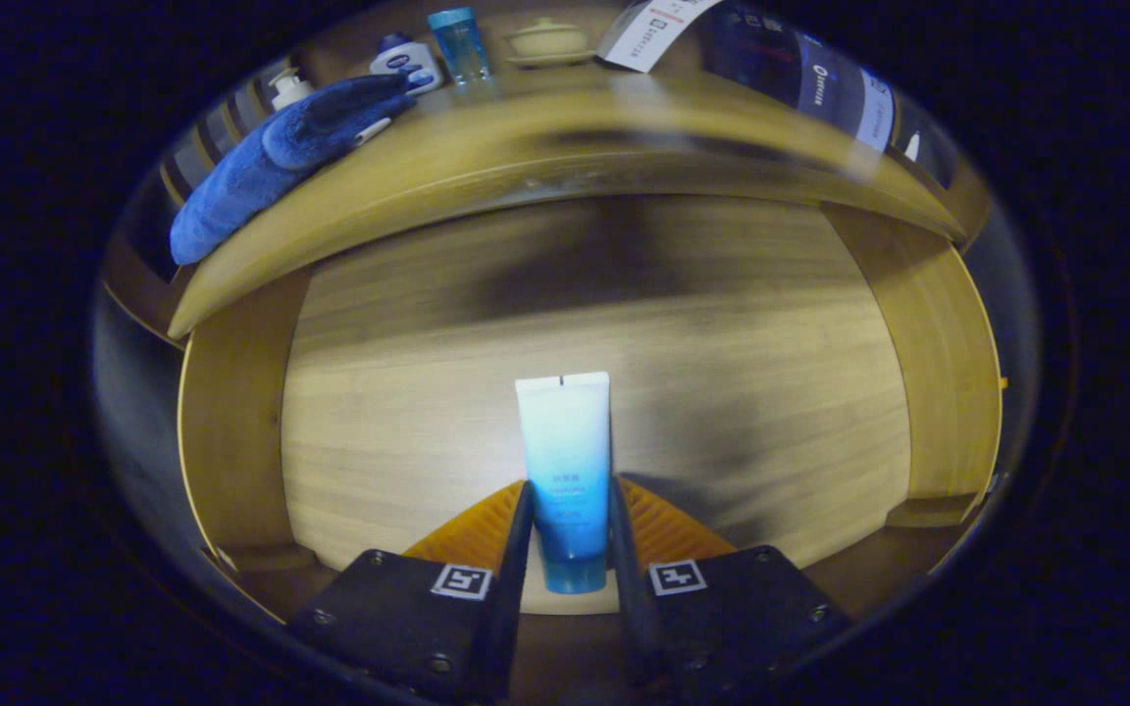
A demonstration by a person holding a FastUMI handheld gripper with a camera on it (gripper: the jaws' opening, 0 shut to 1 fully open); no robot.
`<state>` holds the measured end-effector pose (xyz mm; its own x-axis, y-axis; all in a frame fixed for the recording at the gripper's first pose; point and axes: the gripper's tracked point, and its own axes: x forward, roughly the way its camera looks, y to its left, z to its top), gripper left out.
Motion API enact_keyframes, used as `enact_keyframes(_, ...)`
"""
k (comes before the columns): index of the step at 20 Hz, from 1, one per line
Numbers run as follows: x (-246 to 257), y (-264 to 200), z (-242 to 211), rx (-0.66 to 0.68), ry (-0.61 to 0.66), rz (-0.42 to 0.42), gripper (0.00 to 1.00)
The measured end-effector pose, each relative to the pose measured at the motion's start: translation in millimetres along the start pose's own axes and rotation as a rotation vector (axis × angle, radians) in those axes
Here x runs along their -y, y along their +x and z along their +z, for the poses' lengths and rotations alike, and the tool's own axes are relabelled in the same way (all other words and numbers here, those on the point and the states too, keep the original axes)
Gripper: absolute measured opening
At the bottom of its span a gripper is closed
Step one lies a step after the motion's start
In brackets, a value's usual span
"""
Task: Pull open the drawer, take out the items inside it, and place them on the countertop above the cabinet.
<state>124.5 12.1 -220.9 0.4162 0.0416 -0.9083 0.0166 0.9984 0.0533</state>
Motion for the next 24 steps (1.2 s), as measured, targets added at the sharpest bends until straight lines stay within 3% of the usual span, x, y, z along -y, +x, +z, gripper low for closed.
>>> enact_keyframes(3, 1, -8, 1, 0.046, 0.040, 0.023, 0.38)
enact_keyframes(8, 4, -22, 17, 0.250, 0.040, 0.037, 0.38)
enact_keyframes(16, -4, -84, 37, 0.591, -0.061, 0.108, 0.38)
enact_keyframes(24, -24, -157, 30, 0.842, -0.184, 0.181, 0.38)
